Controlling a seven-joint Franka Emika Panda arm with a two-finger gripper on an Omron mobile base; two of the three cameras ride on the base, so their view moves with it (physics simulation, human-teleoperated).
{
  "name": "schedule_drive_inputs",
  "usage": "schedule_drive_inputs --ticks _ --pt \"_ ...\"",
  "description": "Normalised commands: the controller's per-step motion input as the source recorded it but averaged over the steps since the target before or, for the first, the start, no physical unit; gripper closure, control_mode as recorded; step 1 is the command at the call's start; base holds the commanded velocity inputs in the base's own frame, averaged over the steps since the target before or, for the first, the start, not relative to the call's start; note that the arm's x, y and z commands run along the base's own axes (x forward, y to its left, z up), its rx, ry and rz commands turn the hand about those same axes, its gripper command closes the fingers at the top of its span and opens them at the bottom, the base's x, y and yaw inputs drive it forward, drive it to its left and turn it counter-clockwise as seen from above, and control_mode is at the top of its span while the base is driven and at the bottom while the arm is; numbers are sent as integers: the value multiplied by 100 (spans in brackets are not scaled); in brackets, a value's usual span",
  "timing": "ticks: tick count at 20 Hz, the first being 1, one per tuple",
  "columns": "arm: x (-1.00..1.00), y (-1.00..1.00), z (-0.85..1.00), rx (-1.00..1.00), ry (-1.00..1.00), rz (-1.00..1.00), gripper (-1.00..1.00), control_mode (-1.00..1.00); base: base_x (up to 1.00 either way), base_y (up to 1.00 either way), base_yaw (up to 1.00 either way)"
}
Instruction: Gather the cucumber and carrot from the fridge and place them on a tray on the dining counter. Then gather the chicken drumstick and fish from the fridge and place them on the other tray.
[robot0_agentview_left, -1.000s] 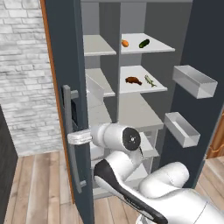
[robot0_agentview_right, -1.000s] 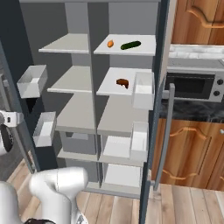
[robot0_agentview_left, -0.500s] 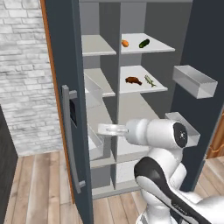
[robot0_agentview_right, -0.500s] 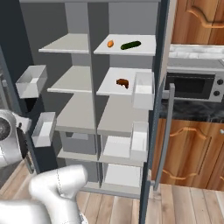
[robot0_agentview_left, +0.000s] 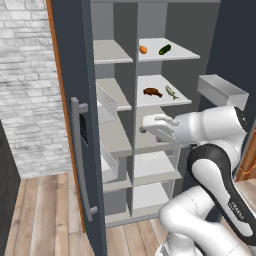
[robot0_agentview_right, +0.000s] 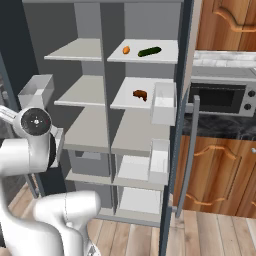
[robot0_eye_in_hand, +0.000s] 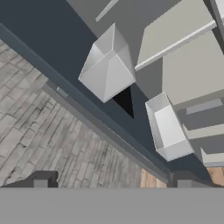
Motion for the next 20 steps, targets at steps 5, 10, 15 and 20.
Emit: schedule_drive_inputs --ticks 5,10,15,20 --pt "53 -10 -20 8 5 3 -100 -100 0 0 0" --pt "66 -3 -19 13 6 7 -100 -100 0 0 0" --pt "69 0 -8 15 9 7 -100 -100 0 0 0" --pt "81 0 0 12 16 2 -100 -100 0 0 0"
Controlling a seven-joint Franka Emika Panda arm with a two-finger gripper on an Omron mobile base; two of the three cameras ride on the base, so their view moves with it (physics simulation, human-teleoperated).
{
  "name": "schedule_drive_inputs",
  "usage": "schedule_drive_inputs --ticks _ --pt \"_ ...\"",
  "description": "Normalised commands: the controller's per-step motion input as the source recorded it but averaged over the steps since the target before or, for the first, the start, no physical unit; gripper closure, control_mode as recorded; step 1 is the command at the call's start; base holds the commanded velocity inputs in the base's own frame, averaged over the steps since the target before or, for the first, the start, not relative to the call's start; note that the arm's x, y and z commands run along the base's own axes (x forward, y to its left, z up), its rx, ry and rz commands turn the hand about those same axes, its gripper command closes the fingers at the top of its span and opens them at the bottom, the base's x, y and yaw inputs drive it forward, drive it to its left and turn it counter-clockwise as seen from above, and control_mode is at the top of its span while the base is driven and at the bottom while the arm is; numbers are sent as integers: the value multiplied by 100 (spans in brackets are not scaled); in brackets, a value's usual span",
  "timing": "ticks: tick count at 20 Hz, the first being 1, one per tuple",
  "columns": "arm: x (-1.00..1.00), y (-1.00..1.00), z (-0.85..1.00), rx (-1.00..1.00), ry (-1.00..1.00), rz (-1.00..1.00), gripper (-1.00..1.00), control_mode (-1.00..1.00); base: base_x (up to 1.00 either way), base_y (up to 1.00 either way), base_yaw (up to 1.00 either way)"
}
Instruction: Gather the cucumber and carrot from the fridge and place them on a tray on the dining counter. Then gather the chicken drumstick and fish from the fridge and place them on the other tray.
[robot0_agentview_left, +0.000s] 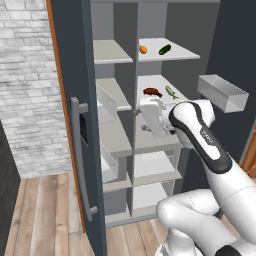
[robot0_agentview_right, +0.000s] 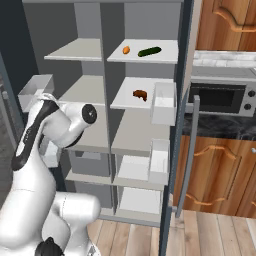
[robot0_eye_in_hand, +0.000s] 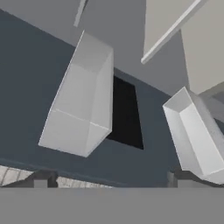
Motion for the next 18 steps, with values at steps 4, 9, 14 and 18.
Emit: schedule_drive_inputs --ticks 4,9,14,18 --pt "99 9 0 12 9 0 -100 -100 0 0 0" --pt "86 33 -1 10 4 1 -100 -100 0 0 0" --pt "54 72 -5 3 2 7 -100 -100 0 0 0" --pt "67 55 -7 2 1 2 -100 -100 0 0 0"
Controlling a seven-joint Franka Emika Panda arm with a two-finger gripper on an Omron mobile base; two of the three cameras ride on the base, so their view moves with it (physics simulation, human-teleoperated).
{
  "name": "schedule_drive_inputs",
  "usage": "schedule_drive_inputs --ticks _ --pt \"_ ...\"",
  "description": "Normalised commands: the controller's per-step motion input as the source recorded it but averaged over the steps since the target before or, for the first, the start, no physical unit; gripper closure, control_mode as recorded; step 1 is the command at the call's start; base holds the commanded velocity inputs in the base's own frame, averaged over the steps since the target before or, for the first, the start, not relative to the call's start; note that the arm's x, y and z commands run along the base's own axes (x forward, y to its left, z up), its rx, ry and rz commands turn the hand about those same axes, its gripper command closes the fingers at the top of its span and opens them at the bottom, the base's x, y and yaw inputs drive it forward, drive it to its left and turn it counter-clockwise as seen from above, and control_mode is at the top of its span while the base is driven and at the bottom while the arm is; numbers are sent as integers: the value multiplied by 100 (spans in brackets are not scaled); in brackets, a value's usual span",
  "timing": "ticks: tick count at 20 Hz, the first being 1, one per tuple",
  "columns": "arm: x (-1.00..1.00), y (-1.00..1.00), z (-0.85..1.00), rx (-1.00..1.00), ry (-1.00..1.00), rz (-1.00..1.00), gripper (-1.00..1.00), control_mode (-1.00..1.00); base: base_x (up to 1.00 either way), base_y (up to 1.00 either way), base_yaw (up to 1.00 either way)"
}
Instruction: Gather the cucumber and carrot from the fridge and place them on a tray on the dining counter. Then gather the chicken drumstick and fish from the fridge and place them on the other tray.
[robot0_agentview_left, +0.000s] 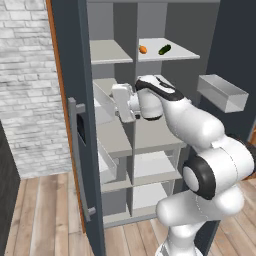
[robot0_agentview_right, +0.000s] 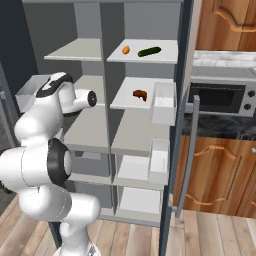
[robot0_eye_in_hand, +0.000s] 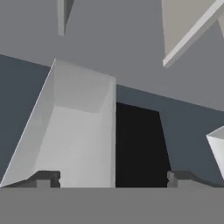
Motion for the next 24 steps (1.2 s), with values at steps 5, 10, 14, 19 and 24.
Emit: schedule_drive_inputs --ticks 5,10,14,19,24 --pt "51 62 -8 0 0 0 -100 -100 0 0 0" --pt "6 95 -13 0 0 0 -100 -100 0 0 0" --pt "-3 98 -5 -6 -1 0 -100 -100 0 0 0" --pt "-20 77 5 -13 -7 -1 -100 -100 0 0 0" --pt "-49 7 20 -32 -24 -2 -100 -100 0 0 0"
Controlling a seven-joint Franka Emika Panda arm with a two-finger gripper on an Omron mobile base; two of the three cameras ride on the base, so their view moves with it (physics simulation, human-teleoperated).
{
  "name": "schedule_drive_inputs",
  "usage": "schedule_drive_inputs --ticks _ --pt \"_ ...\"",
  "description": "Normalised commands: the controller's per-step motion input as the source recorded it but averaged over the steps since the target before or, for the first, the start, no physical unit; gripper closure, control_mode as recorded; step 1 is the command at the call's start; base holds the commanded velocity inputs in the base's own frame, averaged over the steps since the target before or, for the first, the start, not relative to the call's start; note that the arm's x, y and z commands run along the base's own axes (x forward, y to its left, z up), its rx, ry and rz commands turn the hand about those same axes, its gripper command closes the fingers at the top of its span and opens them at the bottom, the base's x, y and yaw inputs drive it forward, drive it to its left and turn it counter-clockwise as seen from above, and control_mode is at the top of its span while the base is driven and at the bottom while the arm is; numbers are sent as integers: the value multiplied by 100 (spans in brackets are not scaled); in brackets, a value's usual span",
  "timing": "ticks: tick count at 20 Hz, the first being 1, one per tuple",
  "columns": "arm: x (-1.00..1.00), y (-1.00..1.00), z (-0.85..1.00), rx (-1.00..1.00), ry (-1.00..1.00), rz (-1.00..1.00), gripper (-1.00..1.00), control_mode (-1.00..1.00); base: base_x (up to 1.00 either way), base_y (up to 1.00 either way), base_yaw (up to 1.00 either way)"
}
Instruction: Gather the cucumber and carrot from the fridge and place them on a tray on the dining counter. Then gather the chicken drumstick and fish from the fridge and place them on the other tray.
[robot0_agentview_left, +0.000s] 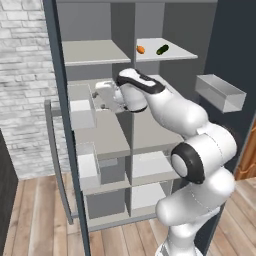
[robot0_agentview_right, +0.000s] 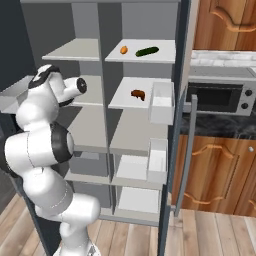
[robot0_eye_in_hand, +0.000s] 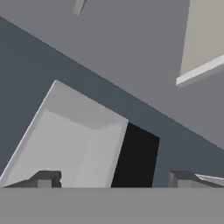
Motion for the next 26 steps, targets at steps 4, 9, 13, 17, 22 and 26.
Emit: schedule_drive_inputs --ticks 4,9,13,17,22,26 --pt "-72 -13 25 -37 -29 -7 -100 -100 0 0 0" --pt "-66 -36 37 -38 -28 -8 -100 -100 0 0 0" --pt "-48 -59 36 -40 -25 -9 -100 -100 0 0 0" --pt "-41 -67 20 -34 -18 -13 -100 -100 0 0 0" --pt "-34 -70 1 -25 -9 -19 -100 -100 0 0 0" --pt "-29 -60 -5 -14 -2 -16 -100 -100 0 0 0"
